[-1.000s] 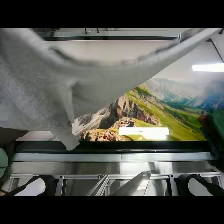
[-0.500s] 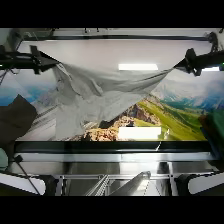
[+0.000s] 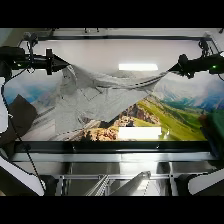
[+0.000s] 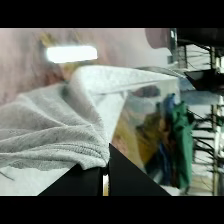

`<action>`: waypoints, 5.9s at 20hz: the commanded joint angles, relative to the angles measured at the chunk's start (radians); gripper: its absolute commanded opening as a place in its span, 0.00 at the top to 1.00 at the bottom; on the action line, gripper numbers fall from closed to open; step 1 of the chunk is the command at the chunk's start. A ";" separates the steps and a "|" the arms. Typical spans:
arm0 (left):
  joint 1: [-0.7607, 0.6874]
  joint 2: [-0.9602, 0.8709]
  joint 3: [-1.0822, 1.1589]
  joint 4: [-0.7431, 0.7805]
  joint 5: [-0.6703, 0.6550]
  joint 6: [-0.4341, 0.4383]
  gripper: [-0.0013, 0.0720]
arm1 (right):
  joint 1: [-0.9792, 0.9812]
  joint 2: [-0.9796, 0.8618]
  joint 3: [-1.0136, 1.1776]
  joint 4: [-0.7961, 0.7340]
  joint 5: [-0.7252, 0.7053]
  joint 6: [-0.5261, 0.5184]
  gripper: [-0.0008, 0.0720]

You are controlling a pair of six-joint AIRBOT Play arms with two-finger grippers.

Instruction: Fold the shirts.

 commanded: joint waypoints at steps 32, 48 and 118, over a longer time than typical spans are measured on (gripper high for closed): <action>0.039 0.267 -0.453 -0.076 -0.019 0.122 0.95 | 0.061 0.021 -0.002 0.110 -0.179 -0.250 0.97; 0.166 -0.085 -0.085 0.036 0.358 -0.108 0.01 | -0.117 -0.068 -0.043 0.139 0.154 -0.173 0.22; 0.306 1.439 -0.029 0.145 0.024 0.184 0.95 | -0.450 1.495 -0.546 0.678 -0.175 -0.365 0.97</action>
